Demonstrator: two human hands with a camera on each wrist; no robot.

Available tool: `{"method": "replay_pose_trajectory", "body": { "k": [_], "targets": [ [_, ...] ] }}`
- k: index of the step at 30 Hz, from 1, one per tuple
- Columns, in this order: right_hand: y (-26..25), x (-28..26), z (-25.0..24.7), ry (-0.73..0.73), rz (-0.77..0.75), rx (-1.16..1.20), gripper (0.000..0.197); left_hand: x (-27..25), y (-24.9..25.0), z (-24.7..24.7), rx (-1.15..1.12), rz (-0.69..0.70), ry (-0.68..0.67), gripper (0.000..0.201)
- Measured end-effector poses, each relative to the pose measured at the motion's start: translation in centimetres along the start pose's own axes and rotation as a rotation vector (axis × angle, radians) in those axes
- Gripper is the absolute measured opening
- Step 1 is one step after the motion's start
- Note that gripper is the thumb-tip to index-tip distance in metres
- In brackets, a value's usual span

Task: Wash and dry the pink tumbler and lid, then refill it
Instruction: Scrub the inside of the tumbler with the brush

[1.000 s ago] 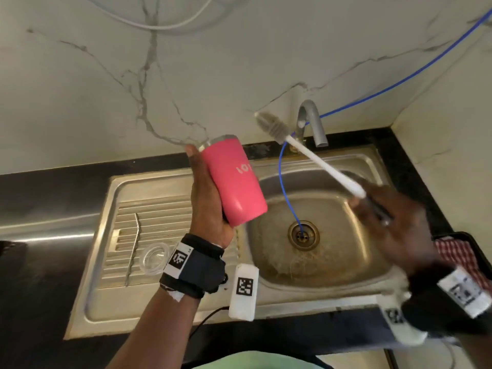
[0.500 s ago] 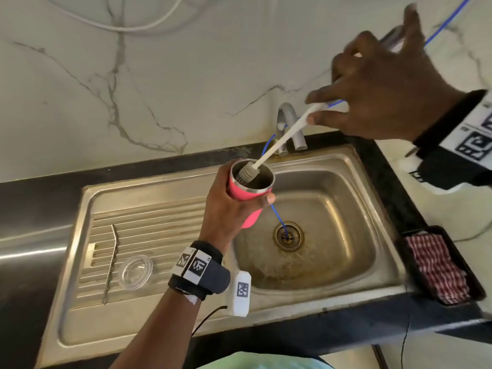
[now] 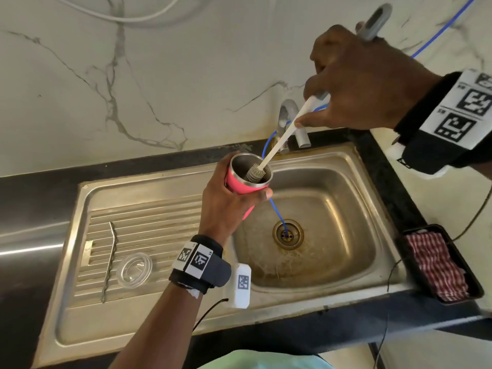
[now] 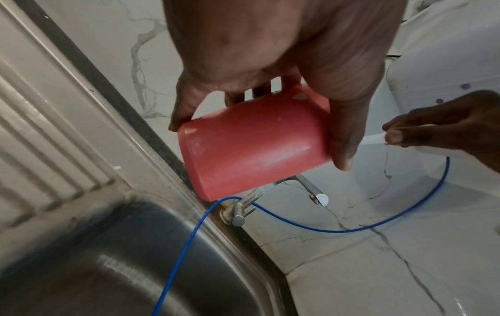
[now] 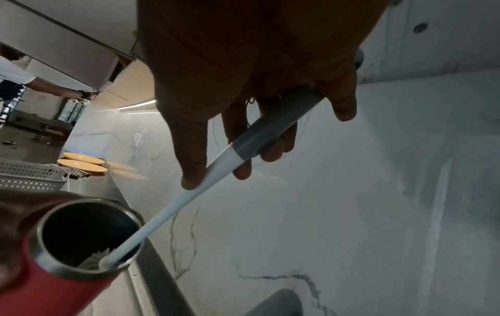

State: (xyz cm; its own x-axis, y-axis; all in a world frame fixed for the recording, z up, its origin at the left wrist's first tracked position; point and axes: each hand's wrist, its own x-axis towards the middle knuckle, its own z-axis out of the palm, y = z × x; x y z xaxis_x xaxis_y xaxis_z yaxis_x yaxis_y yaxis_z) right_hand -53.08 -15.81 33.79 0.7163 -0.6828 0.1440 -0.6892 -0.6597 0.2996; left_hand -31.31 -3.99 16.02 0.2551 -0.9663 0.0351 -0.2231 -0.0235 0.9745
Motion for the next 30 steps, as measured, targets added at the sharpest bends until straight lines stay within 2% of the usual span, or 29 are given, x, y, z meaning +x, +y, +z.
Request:
{"method": "replay_pose_trajectory", "body": {
  "k": [5, 8, 11, 13, 19, 26, 30],
  "targets": [
    [-0.2, -0.8, -0.8, 0.02, 0.004, -0.079, 0.063, 0.1, -0.4, 0.1, 0.03, 0.002, 0.005, 0.082],
    [-2.2, -1.3, 1.0, 0.017, -0.012, -0.09, 0.05, -0.2, -0.3, 0.5, 0.01, 0.007, 0.0, 0.082],
    [-3.5, -1.7, 3.1, 0.028, -0.025, -0.031, 0.045, -0.3, -0.2, 0.8, -0.016, 0.019, -0.003, 0.082],
    [-3.4, -1.8, 3.0, 0.027, -0.03, -0.038, 0.046, -0.4, -0.5, 0.6, -0.006, 0.018, -0.004, 0.082],
    [-0.9, -1.5, -1.5, -0.017, -0.039, -0.144, 0.055, -1.0, -1.7, -0.4, 0.037, -0.012, 0.026, 0.077],
    [-4.1, -1.8, 1.3, -0.01, -0.11, -0.146, 0.051, -0.9, -0.8, 0.3, -0.003, 0.035, 0.017, 0.081],
    [-2.4, -1.8, -1.6, 0.025, -0.109, -0.125, 0.05, -1.3, -2.1, -0.4, 0.02, -0.011, 0.036, 0.077]
  ]
}}
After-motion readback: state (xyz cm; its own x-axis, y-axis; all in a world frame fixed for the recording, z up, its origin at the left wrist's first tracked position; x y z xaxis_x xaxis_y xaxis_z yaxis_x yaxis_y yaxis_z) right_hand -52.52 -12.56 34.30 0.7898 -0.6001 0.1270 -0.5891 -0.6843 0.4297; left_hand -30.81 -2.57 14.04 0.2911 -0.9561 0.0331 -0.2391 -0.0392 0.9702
